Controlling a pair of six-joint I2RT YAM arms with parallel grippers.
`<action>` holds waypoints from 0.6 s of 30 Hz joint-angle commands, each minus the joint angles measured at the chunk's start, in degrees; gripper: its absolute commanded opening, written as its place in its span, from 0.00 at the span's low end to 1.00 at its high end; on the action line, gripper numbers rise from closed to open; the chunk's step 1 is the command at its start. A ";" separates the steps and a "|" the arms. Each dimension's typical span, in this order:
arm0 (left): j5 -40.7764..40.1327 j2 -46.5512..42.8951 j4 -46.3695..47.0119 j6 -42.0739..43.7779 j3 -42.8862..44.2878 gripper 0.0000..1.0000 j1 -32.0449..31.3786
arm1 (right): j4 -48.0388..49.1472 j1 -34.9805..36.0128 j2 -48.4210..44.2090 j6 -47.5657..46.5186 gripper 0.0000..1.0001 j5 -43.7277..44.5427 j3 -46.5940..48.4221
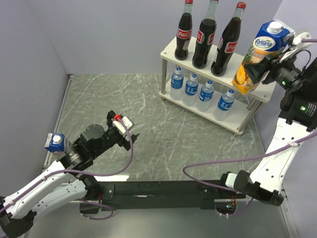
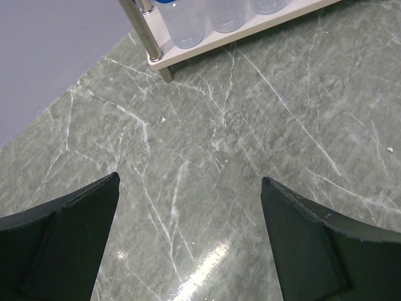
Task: Place and organize the beverage onto the shelf
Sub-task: Place the drink on the shelf.
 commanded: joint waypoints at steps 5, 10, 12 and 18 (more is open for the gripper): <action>0.35 0.08 2.49 0.84 -0.18 0.99 0.00 | 23.32 -2.95 2.22 2.89 0.50 -6.44 7.43; 0.44 0.25 2.40 0.75 -0.18 0.99 0.09 | 26.30 -3.03 4.07 4.12 0.50 -8.45 7.52; 0.44 0.08 2.40 0.75 -0.18 0.99 0.09 | 27.97 -3.03 4.69 4.39 0.50 -9.16 6.90; 0.53 -0.01 2.49 0.75 -0.36 0.99 0.09 | 29.56 -3.21 6.62 3.77 0.50 -11.18 6.55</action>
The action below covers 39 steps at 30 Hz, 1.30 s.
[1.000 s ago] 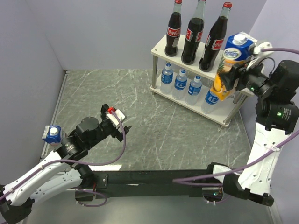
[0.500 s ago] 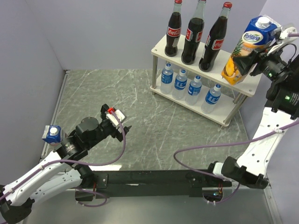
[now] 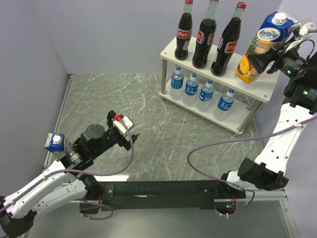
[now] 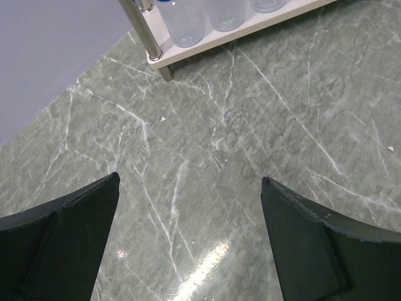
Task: Place and organize the beverage onto the shelf
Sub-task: Place the drink on the shelf.
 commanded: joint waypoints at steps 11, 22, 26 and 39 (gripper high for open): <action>0.68 -0.18 2.49 0.73 -0.34 1.00 0.18 | 14.73 -1.31 0.38 -4.58 0.50 -5.95 5.57; 0.95 -0.10 2.58 0.64 -0.42 0.99 0.44 | 13.85 -1.23 2.75 -4.41 0.50 -8.24 5.31; 1.12 -0.01 2.58 0.64 -0.42 0.99 0.62 | 14.20 -1.23 3.19 -3.70 0.50 -8.85 4.60; 1.74 0.17 2.84 0.47 -0.34 1.00 1.14 | 11.83 0.97 3.81 -6.42 0.51 -7.80 2.76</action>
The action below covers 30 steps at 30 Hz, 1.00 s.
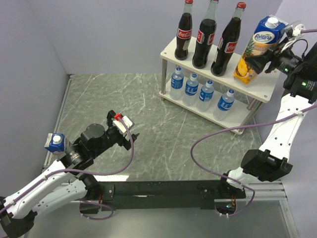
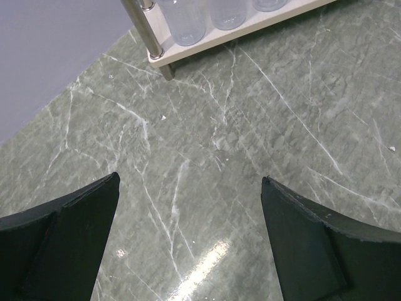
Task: Place and organize the beverage onto the shelf
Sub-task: Place the drink on the shelf.
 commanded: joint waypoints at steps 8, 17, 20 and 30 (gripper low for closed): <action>1.32 0.04 2.93 0.40 -0.40 0.99 0.60 | 8.80 2.07 -1.61 -3.00 0.53 -0.34 3.83; 1.50 -0.14 2.93 0.31 -0.40 1.00 0.69 | 5.82 2.95 -1.08 -5.28 0.56 0.89 3.74; 1.59 -0.14 3.02 0.31 -0.40 0.99 0.69 | 5.20 3.04 -1.34 -6.34 0.57 1.24 3.04; 1.68 -0.05 3.02 0.23 -0.40 0.99 0.86 | 4.23 3.04 -1.43 -7.83 0.61 1.07 1.63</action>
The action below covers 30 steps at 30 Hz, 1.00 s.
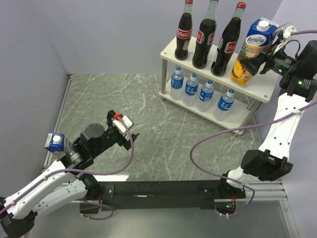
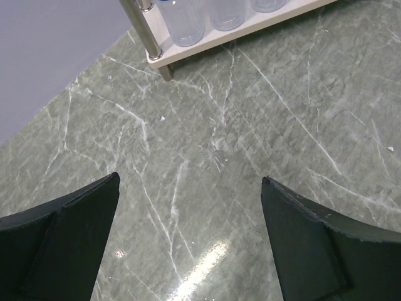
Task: Place and organize the beverage onto the shelf
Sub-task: Place the drink on the shelf.
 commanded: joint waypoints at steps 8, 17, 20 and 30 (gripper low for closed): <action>0.93 -0.14 2.93 0.25 -0.31 0.99 0.43 | 5.51 0.09 -0.79 -3.32 0.63 -2.49 1.61; 0.85 -0.31 2.93 0.16 -0.40 0.99 0.43 | 5.69 0.09 0.79 -3.84 0.65 -4.59 0.99; 0.93 -0.14 2.85 0.25 -0.31 0.99 0.51 | 5.16 0.09 1.58 -4.55 0.66 -5.39 1.17; 0.84 -0.05 2.93 0.25 -0.40 0.99 0.51 | 2.96 0.00 4.30 -6.39 0.68 -7.14 2.14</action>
